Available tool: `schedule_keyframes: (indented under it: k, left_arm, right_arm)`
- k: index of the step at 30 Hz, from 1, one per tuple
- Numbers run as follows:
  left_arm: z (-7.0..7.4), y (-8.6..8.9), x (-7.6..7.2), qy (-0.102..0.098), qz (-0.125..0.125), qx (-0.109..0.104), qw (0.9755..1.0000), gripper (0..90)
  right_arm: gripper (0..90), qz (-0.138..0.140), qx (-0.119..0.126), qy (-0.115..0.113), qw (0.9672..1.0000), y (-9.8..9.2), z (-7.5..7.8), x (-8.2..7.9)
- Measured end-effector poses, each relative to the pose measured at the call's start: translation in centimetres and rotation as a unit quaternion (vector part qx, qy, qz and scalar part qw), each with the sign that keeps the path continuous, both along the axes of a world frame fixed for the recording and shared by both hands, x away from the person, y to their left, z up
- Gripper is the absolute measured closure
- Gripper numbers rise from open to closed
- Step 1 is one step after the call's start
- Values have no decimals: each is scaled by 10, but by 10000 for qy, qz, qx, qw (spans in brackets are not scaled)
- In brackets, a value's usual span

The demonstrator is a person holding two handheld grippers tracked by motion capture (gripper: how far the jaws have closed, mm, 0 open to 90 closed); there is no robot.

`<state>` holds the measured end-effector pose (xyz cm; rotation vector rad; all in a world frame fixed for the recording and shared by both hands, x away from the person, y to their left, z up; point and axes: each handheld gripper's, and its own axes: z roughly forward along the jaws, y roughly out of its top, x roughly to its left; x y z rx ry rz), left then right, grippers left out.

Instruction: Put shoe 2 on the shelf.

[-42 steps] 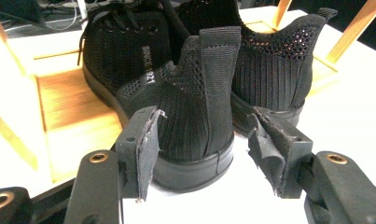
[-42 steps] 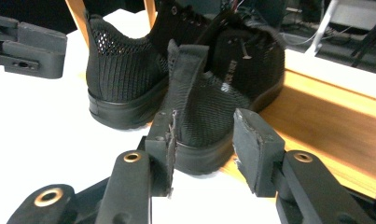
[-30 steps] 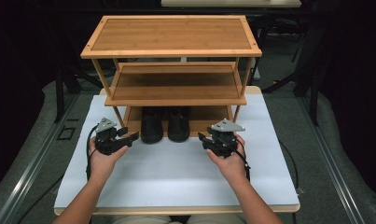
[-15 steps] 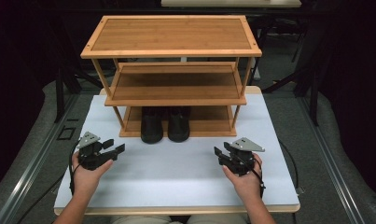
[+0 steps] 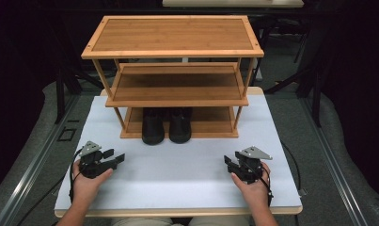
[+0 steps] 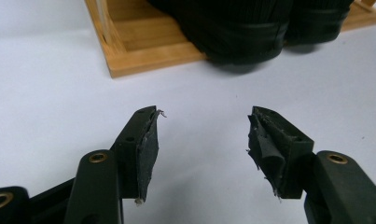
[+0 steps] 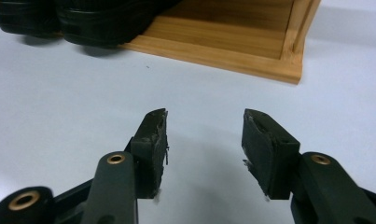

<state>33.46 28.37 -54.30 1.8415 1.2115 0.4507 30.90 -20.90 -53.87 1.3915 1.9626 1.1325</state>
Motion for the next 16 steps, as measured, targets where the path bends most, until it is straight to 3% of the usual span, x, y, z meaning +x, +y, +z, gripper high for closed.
schedule_keyframes:
  k: [2, 8, 16]
  left_arm:
    - [-2, -2, 1, 56, -55, 70, 9999, 425]
    - [-6, -12, 2, 29, -234, 170, 9996, 424]
    - [-9, -20, 4, 5, -327, 269, 9991, 396]
  right_arm:
    - [499, -5, 39, 60, 10000, -1, -2, 1]
    - [486, 42, -147, 153, 9998, 3, -8, 2]
    - [404, -66, -310, 211, 9993, 2, -13, 5]
